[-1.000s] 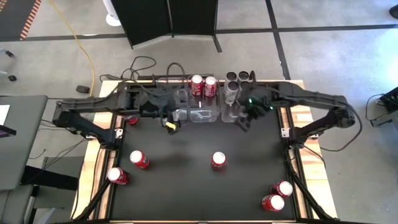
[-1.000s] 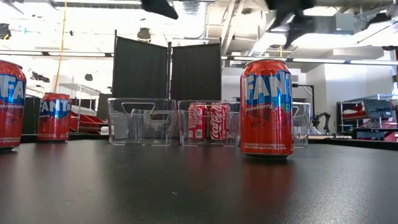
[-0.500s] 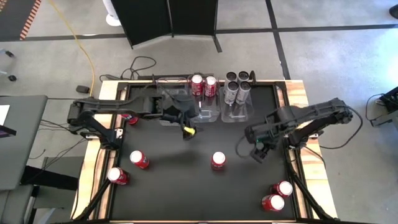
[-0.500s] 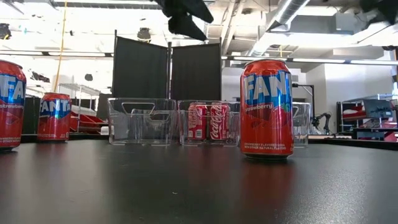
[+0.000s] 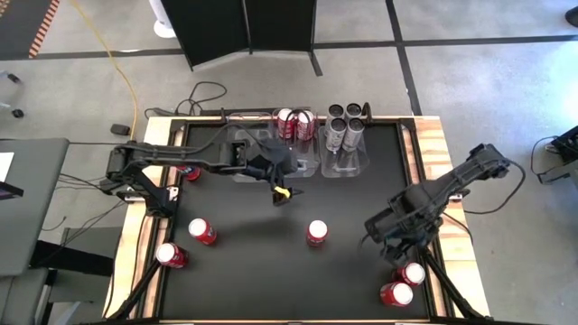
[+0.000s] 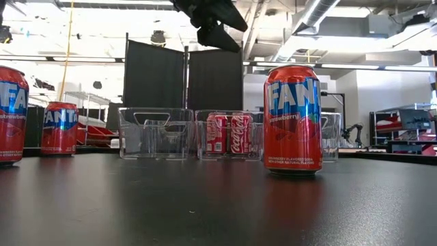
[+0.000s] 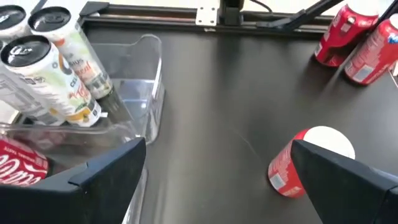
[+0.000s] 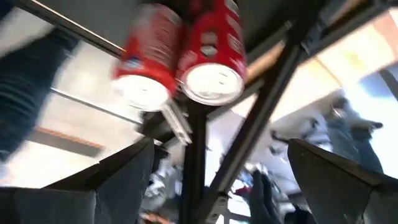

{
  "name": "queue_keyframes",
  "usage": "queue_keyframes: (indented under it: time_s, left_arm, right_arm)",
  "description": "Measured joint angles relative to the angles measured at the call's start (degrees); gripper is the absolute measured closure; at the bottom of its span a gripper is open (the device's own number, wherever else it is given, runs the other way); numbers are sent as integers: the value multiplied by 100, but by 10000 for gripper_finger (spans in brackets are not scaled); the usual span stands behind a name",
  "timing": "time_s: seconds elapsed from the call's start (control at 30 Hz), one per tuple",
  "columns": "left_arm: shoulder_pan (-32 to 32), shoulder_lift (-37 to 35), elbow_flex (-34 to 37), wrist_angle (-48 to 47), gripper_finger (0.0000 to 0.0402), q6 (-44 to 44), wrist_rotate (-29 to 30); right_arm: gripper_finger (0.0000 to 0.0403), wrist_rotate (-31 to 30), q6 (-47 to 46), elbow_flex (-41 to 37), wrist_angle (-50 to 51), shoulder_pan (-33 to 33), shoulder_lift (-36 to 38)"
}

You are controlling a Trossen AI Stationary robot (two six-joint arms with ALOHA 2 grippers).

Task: Sort soda cans
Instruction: Put the right red-white soda can into the center transparent bin

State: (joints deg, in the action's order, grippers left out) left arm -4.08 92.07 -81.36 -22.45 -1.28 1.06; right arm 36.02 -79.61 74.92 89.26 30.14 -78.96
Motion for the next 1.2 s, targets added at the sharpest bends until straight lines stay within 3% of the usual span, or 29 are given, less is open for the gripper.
queue_keyframes:
  time_s: [0.33,0.53,0.93,1.2]
  left_arm:
    - [4,4,0,-102,6,-57,-37]
    - [4,4,0,-140,6,-60,-37]
    - [-50,4,0,-305,6,-109,-30]
    - [-212,4,0,-364,6,-109,-26]
  right_arm:
    - [18,509,139,-1245,-1401,-34,24]
    - [18,765,142,-1809,-1606,-67,26]
    - [18,942,-493,-2459,-2929,-20,24]
    - [19,1085,-902,-2736,-3212,316,24]
